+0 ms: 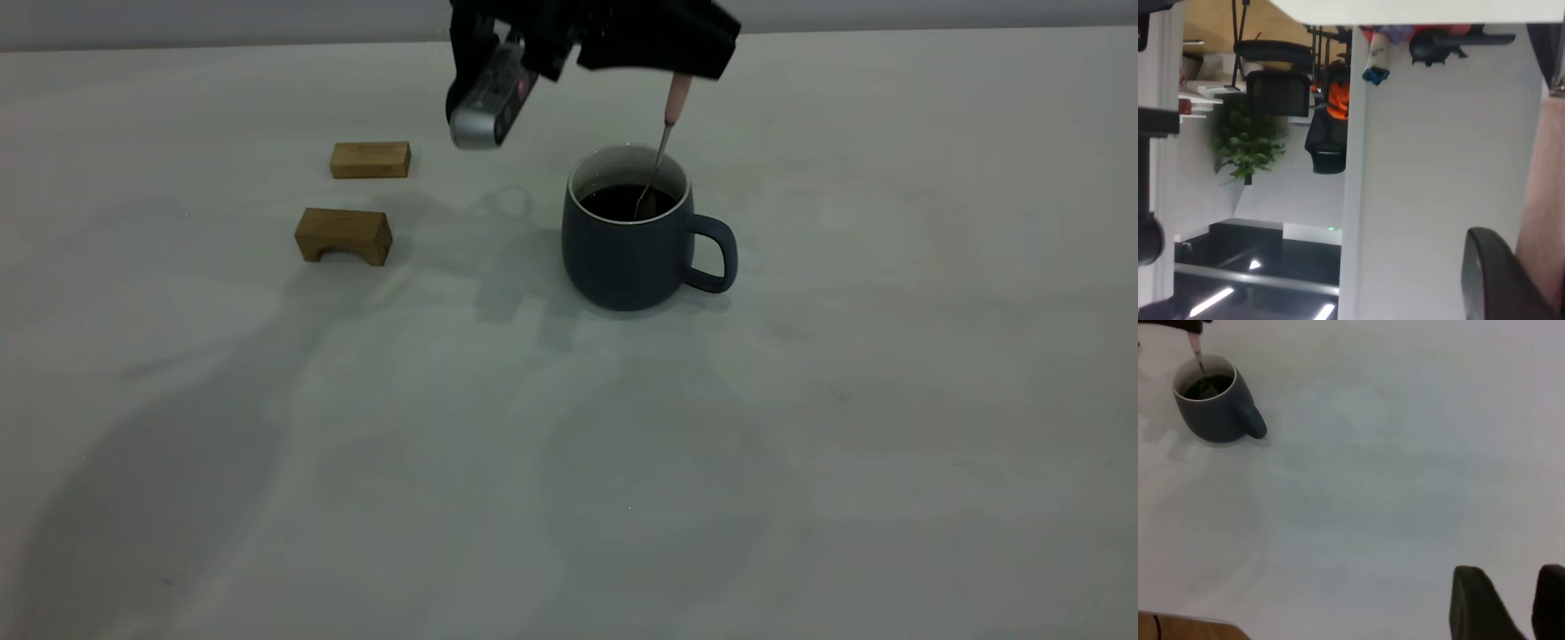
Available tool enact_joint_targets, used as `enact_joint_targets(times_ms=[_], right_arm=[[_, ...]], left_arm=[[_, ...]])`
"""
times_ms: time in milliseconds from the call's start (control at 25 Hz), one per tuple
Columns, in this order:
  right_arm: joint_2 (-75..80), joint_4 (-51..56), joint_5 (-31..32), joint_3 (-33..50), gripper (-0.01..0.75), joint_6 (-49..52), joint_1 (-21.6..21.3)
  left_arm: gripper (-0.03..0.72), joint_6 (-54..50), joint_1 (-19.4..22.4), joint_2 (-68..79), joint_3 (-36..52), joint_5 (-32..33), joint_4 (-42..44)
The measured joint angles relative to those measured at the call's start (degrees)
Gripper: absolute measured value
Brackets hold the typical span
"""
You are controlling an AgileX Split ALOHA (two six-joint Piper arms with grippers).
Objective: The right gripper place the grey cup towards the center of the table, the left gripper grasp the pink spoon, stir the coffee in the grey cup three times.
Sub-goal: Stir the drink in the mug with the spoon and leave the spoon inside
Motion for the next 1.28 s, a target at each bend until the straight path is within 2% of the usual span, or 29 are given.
enact_joint_targets(times_ms=[280,480,800,1040,1280], right_arm=[[0.0,0.0,0.0,0.0,0.241,0.0,0.0],[0.0,0.0,0.0,0.0,0.241,0.0,0.0],[0.0,0.0,0.0,0.0,0.241,0.0,0.0],[0.0,0.0,0.0,0.0,0.241,0.0,0.0],[0.0,0.0,0.0,0.0,0.241,0.0,0.0]], left_arm=[[0.156,9.1,0.0,2.5,0.0,-4.2,-0.2],[0.156,15.5,0.1,2.8,0.0,-4.7,-2.7],[0.156,9.0,0.1,4.0,0.0,0.1,-4.6],[0.156,-2.4,1.5,4.0,-2.6,0.7,3.2],[0.156,1.0,2.8,4.0,-7.5,-0.1,7.4]])
